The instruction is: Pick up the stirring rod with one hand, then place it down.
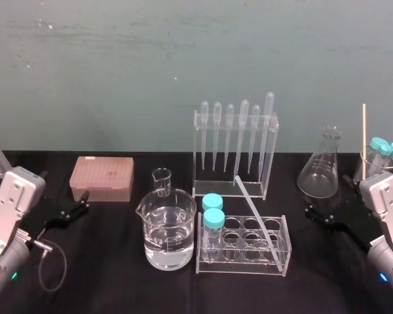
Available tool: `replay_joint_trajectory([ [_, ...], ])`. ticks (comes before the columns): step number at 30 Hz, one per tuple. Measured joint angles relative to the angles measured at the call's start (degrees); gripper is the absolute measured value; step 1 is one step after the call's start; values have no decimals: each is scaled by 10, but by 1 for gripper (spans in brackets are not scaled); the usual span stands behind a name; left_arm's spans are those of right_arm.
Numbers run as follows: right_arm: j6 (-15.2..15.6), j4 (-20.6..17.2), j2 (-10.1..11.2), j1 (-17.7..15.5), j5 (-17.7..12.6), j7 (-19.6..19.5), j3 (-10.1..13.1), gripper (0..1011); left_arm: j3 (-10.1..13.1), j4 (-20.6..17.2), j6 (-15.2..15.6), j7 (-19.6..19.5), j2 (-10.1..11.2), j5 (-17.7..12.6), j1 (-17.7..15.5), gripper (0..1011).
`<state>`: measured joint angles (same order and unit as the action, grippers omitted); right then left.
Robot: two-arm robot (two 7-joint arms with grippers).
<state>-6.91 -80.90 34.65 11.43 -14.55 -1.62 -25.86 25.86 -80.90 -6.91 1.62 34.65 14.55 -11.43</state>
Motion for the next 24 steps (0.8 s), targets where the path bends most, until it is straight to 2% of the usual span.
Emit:
replay_joint_trajectory([
  [24, 0, 0, 0, 0, 0, 0, 0, 1003, 0, 0, 0, 0, 0, 0, 0, 1000],
])
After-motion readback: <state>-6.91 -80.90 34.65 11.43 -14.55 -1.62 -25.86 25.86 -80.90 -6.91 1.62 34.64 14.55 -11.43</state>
